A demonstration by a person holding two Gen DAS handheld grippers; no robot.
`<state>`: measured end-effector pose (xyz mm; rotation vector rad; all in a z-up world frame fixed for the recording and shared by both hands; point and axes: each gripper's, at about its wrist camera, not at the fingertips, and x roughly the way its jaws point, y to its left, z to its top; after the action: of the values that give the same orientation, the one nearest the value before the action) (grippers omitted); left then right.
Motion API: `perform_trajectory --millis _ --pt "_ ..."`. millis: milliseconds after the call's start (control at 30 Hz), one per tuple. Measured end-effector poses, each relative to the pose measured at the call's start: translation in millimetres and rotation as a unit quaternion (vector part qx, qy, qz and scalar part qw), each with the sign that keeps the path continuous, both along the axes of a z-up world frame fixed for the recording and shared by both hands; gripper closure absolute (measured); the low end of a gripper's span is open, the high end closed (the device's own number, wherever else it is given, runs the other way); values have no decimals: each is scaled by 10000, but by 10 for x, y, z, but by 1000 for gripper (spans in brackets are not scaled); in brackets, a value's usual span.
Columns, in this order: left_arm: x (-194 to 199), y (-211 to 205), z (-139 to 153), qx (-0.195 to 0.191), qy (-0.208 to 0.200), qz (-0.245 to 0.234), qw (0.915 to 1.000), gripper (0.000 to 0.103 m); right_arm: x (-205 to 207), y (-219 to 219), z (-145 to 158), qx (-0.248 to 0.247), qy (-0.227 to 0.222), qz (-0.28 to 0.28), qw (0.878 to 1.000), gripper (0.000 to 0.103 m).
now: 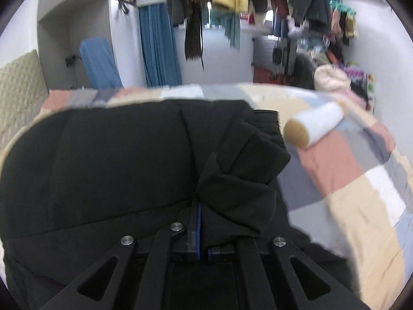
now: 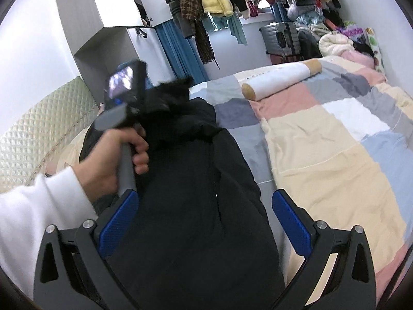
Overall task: Fold large clothes
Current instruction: 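Lift the sleeve with the left tool and fold it across the jacket body, then open the left tool to release the sleeve and withdraw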
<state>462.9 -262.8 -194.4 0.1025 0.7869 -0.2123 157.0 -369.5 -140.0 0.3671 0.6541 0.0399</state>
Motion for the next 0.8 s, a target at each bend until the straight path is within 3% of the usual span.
perform_trajectory --millis 133,400,533,600,667,733,800 --pt "57 -63 -115 47 289 -52 9996 101 48 52 -19 -206 -22 -50 9998 0" --pt "-29 53 91 -20 345 85 9994 97 64 98 12 -322 -198 -19 9993 0" --pt "-214 141 243 -111 272 217 9993 91 56 92 -5 -360 -196 -89 9991 0" --pt "-309 190 338 -138 259 209 9994 79 37 84 15 -361 -244 -120 9990 0" --pt "-424 254 456 -181 170 223 9994 39 15 90 47 -383 -317 -118 9987 0" --pt "-566 328 603 -217 -69 153 9996 26 -6 106 72 -399 -376 -87 9985 0" --pt "-694 386 746 -161 -287 53 9994 25 -18 131 92 -449 -413 -61 9981 0"
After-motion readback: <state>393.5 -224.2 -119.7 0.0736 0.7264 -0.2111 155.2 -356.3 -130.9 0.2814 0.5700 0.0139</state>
